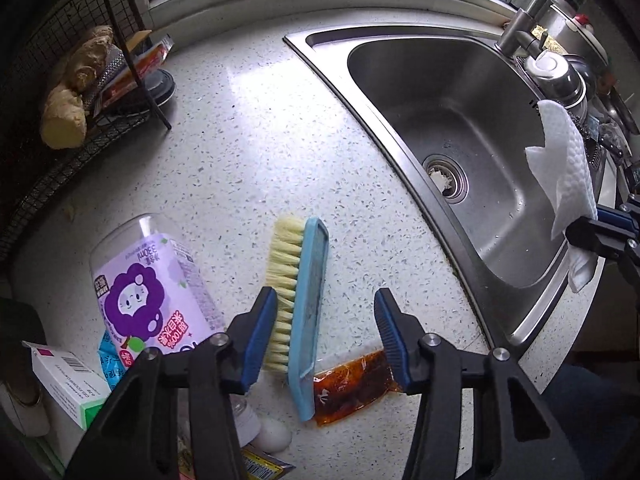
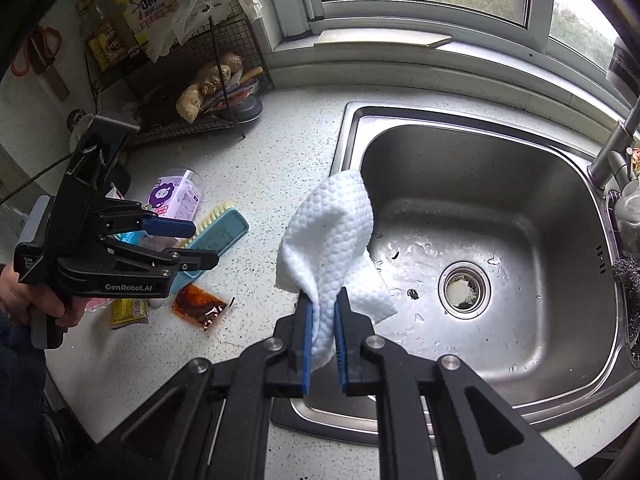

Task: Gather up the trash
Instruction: 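Grasp the blue-handled brush with the left tool while the right tool holds the wipe, then carry the brush and wipe down to the red bin and open the left tool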

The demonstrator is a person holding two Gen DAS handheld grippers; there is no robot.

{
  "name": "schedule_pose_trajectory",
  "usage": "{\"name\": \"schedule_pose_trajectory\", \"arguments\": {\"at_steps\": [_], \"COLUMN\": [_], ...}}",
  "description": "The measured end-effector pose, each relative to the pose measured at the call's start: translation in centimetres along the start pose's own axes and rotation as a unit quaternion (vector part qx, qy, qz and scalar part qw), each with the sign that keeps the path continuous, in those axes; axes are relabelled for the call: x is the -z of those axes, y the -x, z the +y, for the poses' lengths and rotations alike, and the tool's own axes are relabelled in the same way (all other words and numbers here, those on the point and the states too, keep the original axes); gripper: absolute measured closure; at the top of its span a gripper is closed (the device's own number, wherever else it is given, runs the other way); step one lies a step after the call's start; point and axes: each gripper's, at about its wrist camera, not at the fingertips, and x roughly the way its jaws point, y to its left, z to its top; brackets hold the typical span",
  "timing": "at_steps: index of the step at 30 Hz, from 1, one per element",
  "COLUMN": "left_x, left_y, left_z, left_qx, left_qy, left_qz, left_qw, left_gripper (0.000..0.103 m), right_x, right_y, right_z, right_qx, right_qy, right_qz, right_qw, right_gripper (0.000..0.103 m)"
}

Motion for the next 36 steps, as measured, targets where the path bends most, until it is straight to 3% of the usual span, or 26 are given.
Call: {"name": "schedule_pose_trajectory", "arguments": {"at_steps": [6, 10, 13, 19, 25, 32, 36], "left_x": [-0.6, -0.4, -0.5, -0.1, 0.5, 2.4, 3.8], "left_y": [-1.9, -2.5, -2.7, -2.4, 1.0, 6.2, 8.9], "left_z": [0.0, -1.4, -2.3, -4.0, -5.8, -11.7, -14.4], "left_qx": [0.003, -0.026, -0.02, -0.026, -0.001, 0.015, 0.026], "left_qy": [-0.001, -0.035, -0.039, -0.04, -0.018, -0.045, -0.043], "left_qz": [0.025, 0.028, 0.03, 0.03, -0.002, -0.044, -0.064], "left_qw": [0.9997, 0.9987, 0.9986, 0.9984, 0.9998, 0.9979, 0.9967], "left_gripper": [0.056, 0.06, 0.08, 0.08, 0.08, 0.08, 0.08], "right_x": [-0.5, -0.4, -0.4, -0.1, 0.9, 3.7, 6.0], "right_y": [-0.5, -0.5, -0.3, 0.8, 3.0, 6.8, 9.0], "right_z": [-0.1, 0.0, 0.0, -0.5, -1.4, -2.8, -3.7], "right_qx": [0.002, 0.001, 0.003, 0.007, 0.01, 0.005, -0.02], "right_qy": [-0.001, 0.0, 0.002, -0.003, -0.008, -0.019, -0.042], "right_qz": [0.006, 0.008, 0.006, -0.001, -0.012, -0.034, -0.041], "right_qw": [1.0, 1.0, 1.0, 1.0, 1.0, 0.999, 0.998], "right_gripper": [0.094, 0.094, 0.094, 0.094, 0.094, 0.094, 0.094]}}
